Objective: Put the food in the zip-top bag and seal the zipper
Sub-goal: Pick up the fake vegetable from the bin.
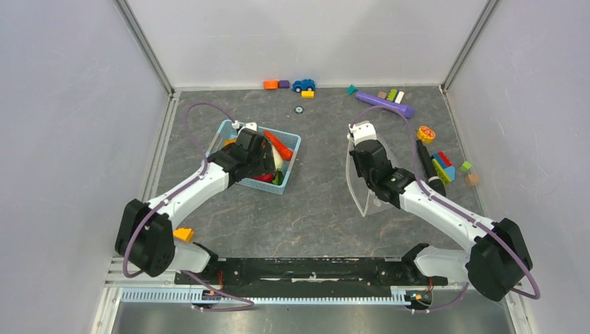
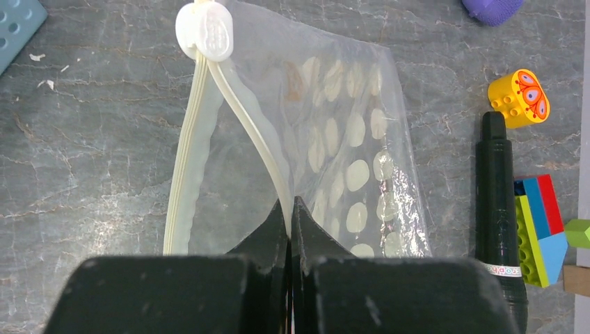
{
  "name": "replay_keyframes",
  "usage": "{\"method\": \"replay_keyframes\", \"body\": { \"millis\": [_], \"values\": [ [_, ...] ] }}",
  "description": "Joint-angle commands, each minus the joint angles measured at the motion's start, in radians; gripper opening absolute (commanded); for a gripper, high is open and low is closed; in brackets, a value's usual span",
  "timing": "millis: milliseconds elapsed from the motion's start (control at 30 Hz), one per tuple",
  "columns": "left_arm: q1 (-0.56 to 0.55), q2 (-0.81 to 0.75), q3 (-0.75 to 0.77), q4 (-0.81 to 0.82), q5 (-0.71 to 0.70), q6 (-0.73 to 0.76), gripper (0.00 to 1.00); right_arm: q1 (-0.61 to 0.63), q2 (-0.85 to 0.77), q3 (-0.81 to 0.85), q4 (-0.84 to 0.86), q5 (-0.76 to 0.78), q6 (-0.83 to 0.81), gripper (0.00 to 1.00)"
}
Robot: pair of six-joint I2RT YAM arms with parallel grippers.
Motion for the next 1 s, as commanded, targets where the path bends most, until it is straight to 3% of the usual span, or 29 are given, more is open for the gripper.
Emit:
{"method": "replay_keyframes", "body": {
  "millis": [0, 133, 400, 533, 867, 967],
  "values": [
    [0.012, 0.044, 0.038, 0.013, -0.074, 0.001, 0.84, -0.005, -0.016, -0.009, 0.062, 0.002, -0.008, 0.0],
    [0.021, 0.095, 0.044, 0.034, -0.072, 0.002, 0.79, -0.007, -0.005, -0.009, 0.067, 0.006, -0.008, 0.0],
    [0.028, 0.166, 0.078, 0.04, -0.053, 0.008, 0.54, -0.016, -0.006, -0.009, 0.047, 0.015, 0.012, 0.0],
    [0.028, 0.169, 0.075, 0.038, -0.039, 0.008, 0.47, -0.016, -0.01, -0.009, 0.045, 0.014, 0.014, 0.0],
    [0.027, 0.163, 0.076, 0.023, -0.056, 0.001, 0.4, -0.015, -0.017, -0.011, 0.04, 0.012, 0.012, 0.0],
    [0.028, 0.171, 0.092, 0.002, -0.07, 0.002, 0.32, -0.015, -0.018, -0.012, 0.041, 0.019, 0.012, 0.0]
  ]
}}
